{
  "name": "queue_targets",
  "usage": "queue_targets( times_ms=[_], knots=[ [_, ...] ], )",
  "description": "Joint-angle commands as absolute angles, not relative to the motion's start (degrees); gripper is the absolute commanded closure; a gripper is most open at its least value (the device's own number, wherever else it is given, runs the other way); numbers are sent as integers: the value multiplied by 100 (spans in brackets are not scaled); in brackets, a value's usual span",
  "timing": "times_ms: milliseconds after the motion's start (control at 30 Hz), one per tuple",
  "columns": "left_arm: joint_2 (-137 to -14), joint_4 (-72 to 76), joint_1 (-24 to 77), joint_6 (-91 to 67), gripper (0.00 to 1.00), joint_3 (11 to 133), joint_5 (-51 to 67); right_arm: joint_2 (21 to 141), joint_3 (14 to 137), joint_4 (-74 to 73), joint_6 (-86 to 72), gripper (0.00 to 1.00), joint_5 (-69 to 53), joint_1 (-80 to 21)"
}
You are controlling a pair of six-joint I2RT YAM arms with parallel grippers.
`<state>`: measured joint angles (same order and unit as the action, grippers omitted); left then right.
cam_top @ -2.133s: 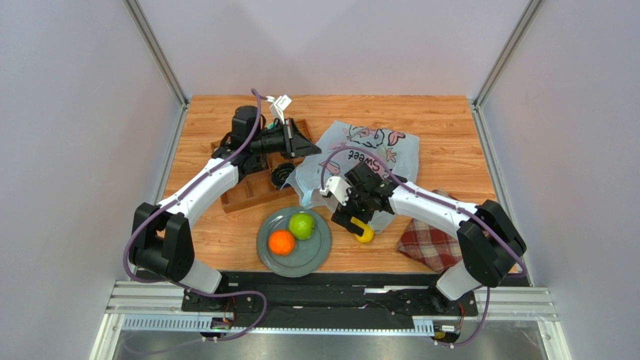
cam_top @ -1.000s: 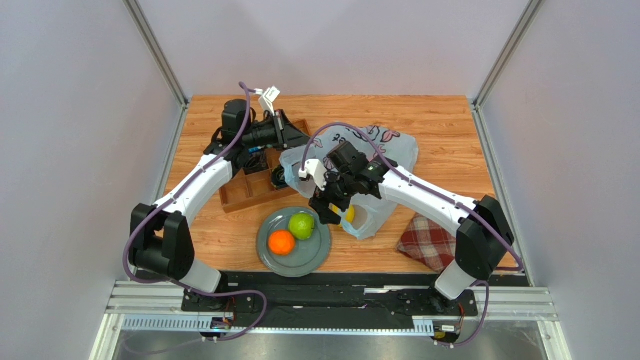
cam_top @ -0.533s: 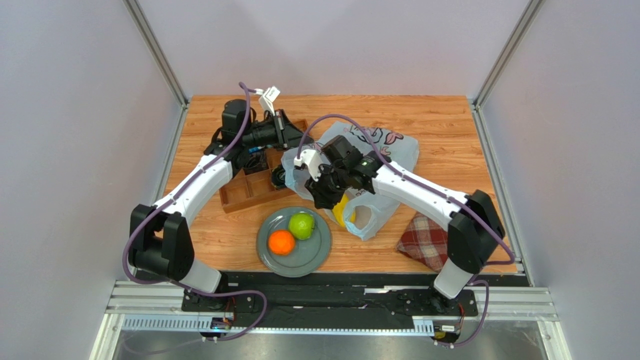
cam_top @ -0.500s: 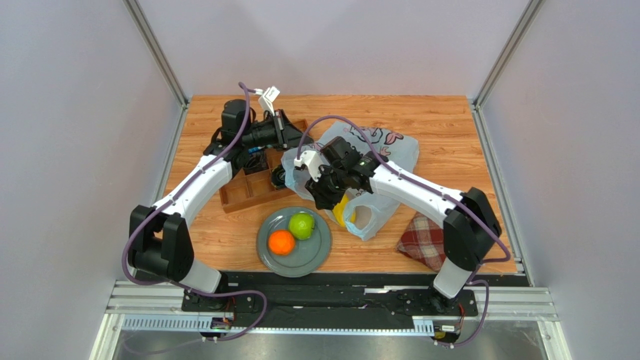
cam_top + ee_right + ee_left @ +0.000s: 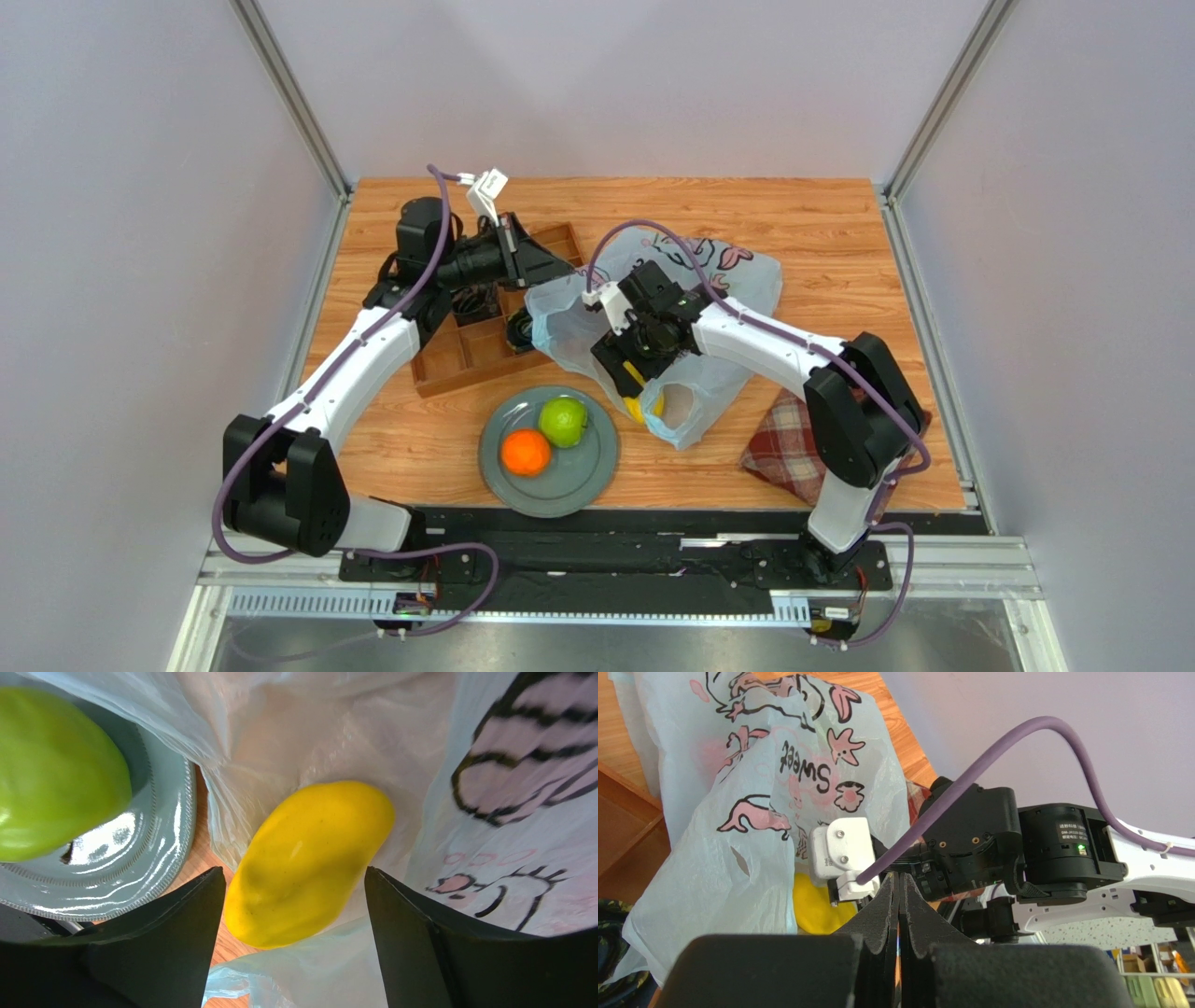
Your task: Take the fake fruits out of the plastic bag
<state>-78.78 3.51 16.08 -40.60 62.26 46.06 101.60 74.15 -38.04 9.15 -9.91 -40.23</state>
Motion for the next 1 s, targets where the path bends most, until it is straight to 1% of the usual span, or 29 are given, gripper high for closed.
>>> queue_targets(
  times_ms=[0, 67, 133, 233, 267, 333, 367, 400, 533, 600, 700, 800, 867, 967],
  knots=[
    [-7743, 510, 1582, -4008, 100, 6214, 4667, 10160, 7199, -3647, 545, 21, -766, -4034],
    [-7761, 527, 1573, -4034, 100, 6205, 4667, 10204, 7111, -3586, 484, 18, -642, -4025],
    [-7787, 554, 1573, -4052, 100, 6205, 4667, 10248, 7005, -3472, 492, 18, -624, -3990],
    [-7778, 554, 1573, -4061, 100, 6214, 4667, 10310, 7057, -3323, 589, 30, -746, -3920],
    [-7770, 545, 1565, -4061, 100, 6205, 4658, 10301, 7153, -3366, 632, 40, -851, -3903],
    [-7752, 536, 1556, -4043, 100, 6196, 4667, 10135, 7557, -3549, 773, 47, -1325, -3902],
    [-7743, 545, 1547, -4043, 100, 6188, 4667, 10055, 7689, -3629, 817, 52, -1536, -3902],
    [-7743, 554, 1547, -4052, 100, 6153, 4658, 9976, 7795, -3699, 852, 54, -1912, -3902],
    [-7761, 624, 1538, -4087, 100, 6143, 4658, 9371, 7902, -4033, 1202, 58, -2855, -3964],
    [-7778, 633, 1538, -4096, 100, 6152, 4658, 9151, 7744, -4148, 1397, 59, -3319, -4060],
    [-7813, 642, 1538, -4104, 100, 6179, 4650, 8956, 7331, -4306, 1626, 58, -3769, -4270],
    [-7822, 624, 1529, -4096, 100, 6179, 4649, 9052, 7119, -4316, 1687, 59, -3841, -4280],
    [-7814, 598, 1529, -4078, 100, 6170, 4641, 9227, 7197, -4324, 1688, 59, -3858, -4298],
    [-7822, 615, 1529, -4087, 100, 6135, 4623, 9456, 7163, -3948, 970, 58, -3464, -4324]
  ],
)
